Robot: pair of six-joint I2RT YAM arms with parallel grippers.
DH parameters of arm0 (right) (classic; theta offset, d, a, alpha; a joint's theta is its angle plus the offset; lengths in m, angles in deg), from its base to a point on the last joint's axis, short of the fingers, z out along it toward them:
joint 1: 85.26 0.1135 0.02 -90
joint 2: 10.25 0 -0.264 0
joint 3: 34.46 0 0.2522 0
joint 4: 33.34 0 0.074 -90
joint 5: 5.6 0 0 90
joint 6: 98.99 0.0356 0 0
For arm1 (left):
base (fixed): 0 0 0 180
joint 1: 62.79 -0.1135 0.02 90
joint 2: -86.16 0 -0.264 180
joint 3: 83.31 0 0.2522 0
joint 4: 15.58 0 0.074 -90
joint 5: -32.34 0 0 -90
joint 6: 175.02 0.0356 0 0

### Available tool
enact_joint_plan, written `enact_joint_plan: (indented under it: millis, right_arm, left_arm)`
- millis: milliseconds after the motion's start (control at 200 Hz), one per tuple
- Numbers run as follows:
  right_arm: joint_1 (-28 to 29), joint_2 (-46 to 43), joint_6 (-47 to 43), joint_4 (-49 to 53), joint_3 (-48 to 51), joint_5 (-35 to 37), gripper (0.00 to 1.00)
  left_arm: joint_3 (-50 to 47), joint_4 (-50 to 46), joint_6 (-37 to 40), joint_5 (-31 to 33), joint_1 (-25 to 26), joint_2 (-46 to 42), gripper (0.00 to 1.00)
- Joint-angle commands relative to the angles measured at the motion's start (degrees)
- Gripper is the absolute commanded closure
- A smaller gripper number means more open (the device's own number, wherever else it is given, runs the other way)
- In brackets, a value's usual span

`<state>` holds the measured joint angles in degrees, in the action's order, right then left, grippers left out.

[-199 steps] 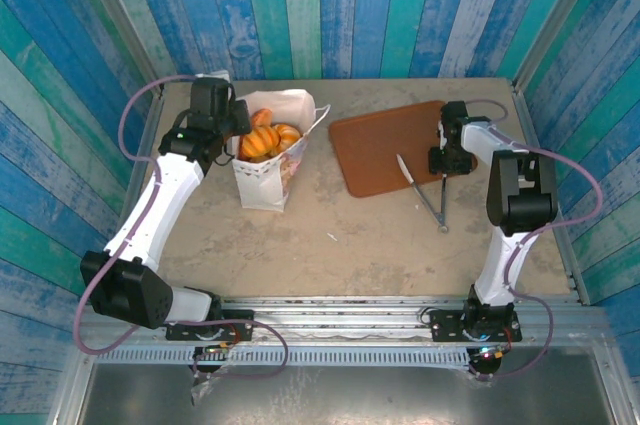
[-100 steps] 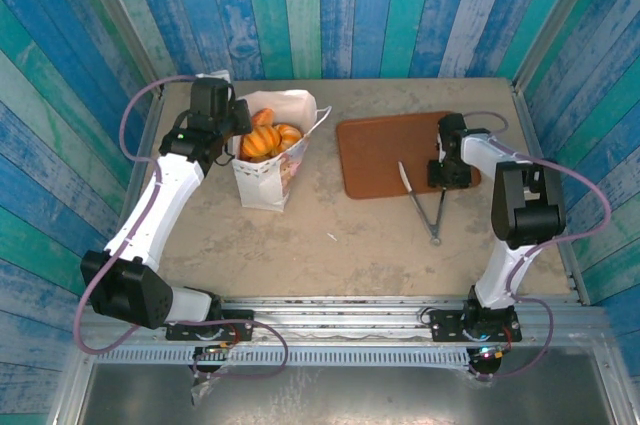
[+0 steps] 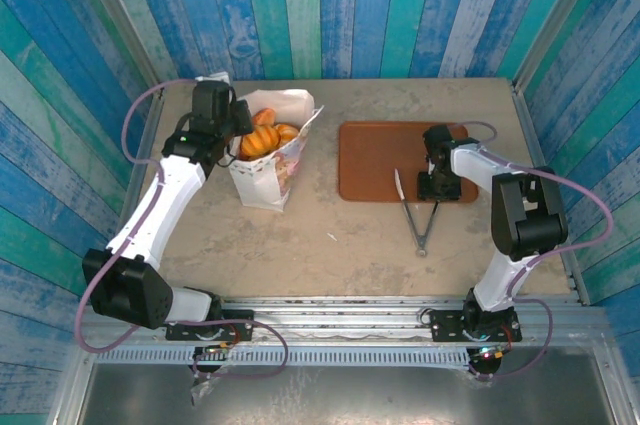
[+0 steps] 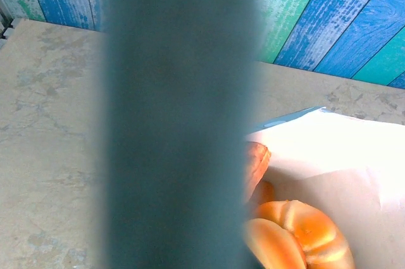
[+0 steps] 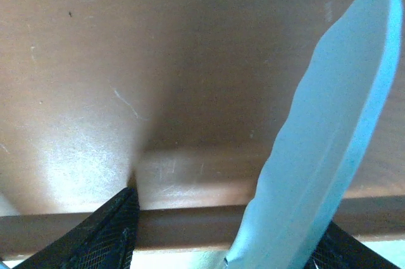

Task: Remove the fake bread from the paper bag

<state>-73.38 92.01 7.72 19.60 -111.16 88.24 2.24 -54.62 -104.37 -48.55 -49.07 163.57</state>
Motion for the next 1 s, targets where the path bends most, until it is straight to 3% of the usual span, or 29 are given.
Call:
enact_joint_plan:
  millis: [0,416,836,907,997]
  right_arm:
    - [0.9,1.0,1.5,2.5,1.0,-1.0,0.42]
    - [1.5,0.8,1.7,1.6,0.3,-0.7,0.38]
    - [1.3,-6.1,1.2,7.2,-7.4,5.5,0.13]
    - [1.4,-8.7,1.7,7.0,-6.6,5.6,0.0]
    - [1.3,-12.8,2.3,7.0,-4.9,6.6,0.0]
  left_arm:
    - [-0.7,5.4,-1.4,0.6,-0.2,-2.7,1.0]
    - [-0.6,9.0,-0.9,0.3,-0.3,-4.0,1.0]
    - [2.3,17.5,4.8,-0.7,-0.3,0.3,1.0]
    - [2.4,19.1,5.9,-1.0,-0.3,1.0,1.0]
    - [2.7,20.8,7.7,-1.7,-0.3,2.1,1.0]
